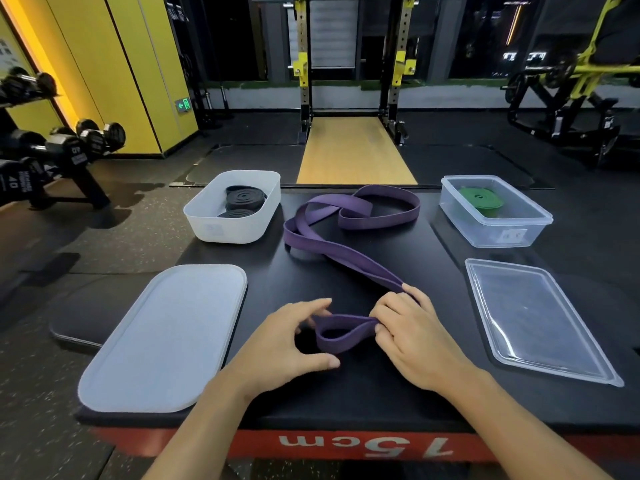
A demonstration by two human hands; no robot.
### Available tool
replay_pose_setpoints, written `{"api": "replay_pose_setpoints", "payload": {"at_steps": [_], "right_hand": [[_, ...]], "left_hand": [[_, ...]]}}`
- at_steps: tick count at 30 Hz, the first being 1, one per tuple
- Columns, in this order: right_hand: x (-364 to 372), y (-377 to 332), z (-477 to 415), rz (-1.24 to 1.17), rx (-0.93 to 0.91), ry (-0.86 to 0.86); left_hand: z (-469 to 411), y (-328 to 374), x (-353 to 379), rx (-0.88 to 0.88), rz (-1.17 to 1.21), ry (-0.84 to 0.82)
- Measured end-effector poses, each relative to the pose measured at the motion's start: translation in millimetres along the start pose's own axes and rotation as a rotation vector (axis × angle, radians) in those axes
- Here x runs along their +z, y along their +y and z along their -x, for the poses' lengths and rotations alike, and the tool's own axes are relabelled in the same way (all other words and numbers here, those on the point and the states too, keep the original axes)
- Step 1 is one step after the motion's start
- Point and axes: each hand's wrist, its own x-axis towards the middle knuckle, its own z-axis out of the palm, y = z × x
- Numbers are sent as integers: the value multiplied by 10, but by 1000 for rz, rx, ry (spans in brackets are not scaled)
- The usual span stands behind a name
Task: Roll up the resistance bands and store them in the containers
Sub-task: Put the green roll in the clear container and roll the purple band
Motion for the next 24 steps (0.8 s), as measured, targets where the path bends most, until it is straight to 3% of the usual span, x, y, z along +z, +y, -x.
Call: {"api": "replay_pose_setpoints", "payload": {"at_steps": [5,9,13,19,24], "right_hand": [[-38,-74,9,23,9,41],[-1,-350,17,-21,-119,-47],[124,-463,-35,-73,-94,-20],[154,-411,10,-81,21,58],[157,-414,19,-74,22,53]], "left_hand": [[-32,21,67,40,-27,139],[-66,0,126,-10,20,215],[-16,1,143,-22,98,218],[21,23,65,-36,250,96],[47,9,80,2,160,141]]}}
